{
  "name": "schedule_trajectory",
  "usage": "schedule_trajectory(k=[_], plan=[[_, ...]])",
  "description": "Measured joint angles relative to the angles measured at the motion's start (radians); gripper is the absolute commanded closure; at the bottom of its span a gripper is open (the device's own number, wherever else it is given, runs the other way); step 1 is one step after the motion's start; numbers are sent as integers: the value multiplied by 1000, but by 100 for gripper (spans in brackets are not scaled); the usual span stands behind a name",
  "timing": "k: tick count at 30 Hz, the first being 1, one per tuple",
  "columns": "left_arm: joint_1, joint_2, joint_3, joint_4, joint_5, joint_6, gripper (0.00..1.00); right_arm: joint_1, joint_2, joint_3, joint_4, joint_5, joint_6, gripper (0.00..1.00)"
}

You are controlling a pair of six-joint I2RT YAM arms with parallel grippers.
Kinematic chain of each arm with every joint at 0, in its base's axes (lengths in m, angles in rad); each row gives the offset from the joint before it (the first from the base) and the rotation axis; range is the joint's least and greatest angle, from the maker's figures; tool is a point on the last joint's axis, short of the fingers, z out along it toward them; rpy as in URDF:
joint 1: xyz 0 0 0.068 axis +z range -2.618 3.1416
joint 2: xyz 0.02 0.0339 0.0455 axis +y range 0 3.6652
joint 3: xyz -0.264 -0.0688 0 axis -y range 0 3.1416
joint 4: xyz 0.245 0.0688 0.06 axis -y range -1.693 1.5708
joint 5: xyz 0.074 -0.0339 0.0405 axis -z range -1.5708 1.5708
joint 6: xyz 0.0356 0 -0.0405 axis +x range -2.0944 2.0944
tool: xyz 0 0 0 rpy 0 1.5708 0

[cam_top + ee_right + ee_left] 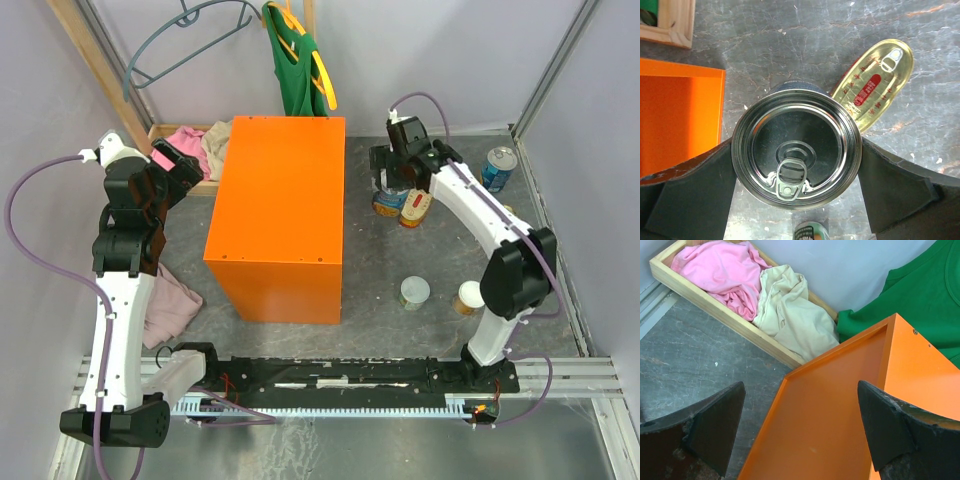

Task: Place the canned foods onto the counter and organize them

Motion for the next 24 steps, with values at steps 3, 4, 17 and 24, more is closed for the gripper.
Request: schedule_trajectory(k=[3,4,17,24], plan=[[0,0,0,2,0,-2,1,0,-52,11,-27,0,-1,99],[0,0,0,2,0,-2,1,0,-69,20,-39,1,-1,99],[0,1,0,2,1,-36,1,7,-183,304,-194,-23,-18,99],[0,1,0,2,1,-49,2,13,-186,512,-279,-57,-23,99]])
